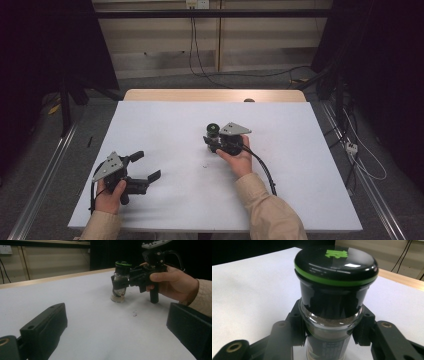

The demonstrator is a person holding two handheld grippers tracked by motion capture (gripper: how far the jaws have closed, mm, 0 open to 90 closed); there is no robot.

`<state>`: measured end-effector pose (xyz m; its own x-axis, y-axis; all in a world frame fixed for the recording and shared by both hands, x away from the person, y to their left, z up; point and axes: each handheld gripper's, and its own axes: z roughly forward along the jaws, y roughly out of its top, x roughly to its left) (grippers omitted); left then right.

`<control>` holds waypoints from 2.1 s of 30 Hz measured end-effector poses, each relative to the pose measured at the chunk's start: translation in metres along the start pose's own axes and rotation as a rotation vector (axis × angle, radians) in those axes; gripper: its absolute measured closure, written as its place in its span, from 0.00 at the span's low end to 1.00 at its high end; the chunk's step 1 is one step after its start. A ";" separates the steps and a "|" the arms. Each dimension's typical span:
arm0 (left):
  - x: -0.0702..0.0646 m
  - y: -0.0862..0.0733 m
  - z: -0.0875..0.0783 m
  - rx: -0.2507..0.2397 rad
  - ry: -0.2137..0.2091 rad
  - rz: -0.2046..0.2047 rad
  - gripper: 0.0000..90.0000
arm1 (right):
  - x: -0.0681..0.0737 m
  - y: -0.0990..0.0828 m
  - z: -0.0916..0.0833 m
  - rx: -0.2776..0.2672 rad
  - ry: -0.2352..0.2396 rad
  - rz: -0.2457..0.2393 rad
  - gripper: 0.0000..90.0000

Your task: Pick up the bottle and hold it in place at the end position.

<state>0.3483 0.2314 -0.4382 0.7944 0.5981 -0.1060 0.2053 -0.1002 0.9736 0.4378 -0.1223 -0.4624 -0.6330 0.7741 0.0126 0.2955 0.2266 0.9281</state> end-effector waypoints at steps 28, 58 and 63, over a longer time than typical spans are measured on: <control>-0.001 0.002 0.010 0.007 -0.001 0.002 0.03 | 0.001 -0.001 -0.008 0.038 -0.003 -0.012 0.59; -0.007 0.019 0.045 0.094 0.000 -0.001 0.04 | -0.002 -0.002 -0.008 0.033 0.016 -0.025 0.59; -0.009 0.022 0.055 0.105 -0.003 0.011 0.04 | -0.001 -0.002 -0.008 0.037 0.015 -0.030 0.59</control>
<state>0.3774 0.1804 -0.4266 0.7984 0.5944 -0.0963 0.2552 -0.1892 0.9482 0.4320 -0.1284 -0.4611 -0.6525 0.7577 -0.0096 0.3020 0.2717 0.9138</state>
